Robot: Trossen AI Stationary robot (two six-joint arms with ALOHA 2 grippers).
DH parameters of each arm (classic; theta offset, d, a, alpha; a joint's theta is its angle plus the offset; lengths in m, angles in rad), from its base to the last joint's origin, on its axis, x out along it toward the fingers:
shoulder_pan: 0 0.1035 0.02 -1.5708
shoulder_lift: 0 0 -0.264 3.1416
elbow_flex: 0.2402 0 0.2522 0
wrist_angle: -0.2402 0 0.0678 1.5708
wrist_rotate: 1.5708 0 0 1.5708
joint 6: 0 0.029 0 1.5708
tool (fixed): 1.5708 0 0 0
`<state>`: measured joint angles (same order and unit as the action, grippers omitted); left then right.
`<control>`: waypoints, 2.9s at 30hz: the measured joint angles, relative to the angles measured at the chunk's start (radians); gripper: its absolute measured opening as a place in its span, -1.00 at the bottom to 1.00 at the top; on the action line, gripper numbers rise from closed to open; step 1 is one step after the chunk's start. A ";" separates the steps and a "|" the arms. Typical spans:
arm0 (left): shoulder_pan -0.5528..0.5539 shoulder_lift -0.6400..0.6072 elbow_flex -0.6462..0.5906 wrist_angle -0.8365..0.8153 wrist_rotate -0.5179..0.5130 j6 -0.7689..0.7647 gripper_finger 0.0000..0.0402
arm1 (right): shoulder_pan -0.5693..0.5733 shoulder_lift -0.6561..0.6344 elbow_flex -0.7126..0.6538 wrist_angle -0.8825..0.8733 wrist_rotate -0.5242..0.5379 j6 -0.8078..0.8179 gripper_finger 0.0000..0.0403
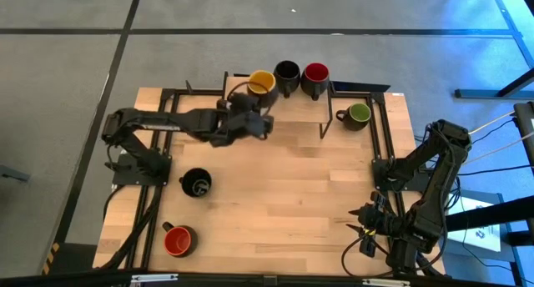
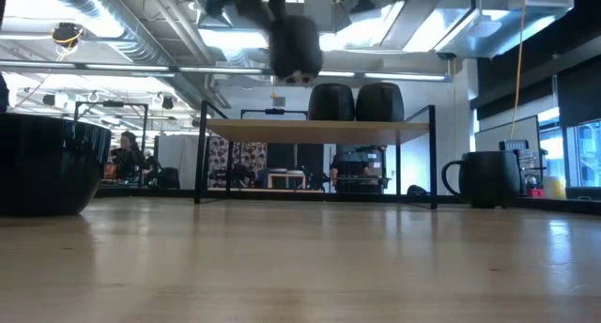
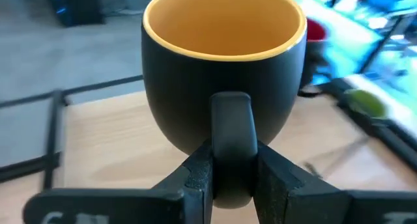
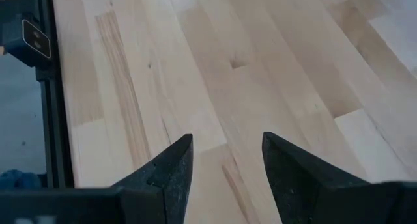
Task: Place coffee mugs
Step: Put the yellow mug on the shelf
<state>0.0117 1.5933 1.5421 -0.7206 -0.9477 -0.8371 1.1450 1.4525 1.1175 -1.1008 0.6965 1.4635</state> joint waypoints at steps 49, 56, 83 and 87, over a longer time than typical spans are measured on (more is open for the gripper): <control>0.305 0.126 -0.058 0.141 0.172 0.188 -0.63 | 0.000 0.005 0.000 -0.057 0.018 0.114 -0.16; 0.320 0.128 -0.090 0.143 0.201 0.185 -0.60 | 0.000 0.005 0.000 -0.053 0.018 0.115 -0.16; 0.333 0.130 -0.095 0.177 0.217 0.290 -0.58 | 0.000 0.005 0.000 -0.042 0.019 0.129 -0.16; 0.342 0.130 -0.095 0.176 0.236 0.290 -0.58 | 0.000 0.005 0.000 -0.042 0.021 0.129 -0.16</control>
<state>0.3537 1.7233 1.4475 -0.5446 -0.7121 -0.5468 1.1450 1.4574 1.1172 -1.1427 0.7171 1.5928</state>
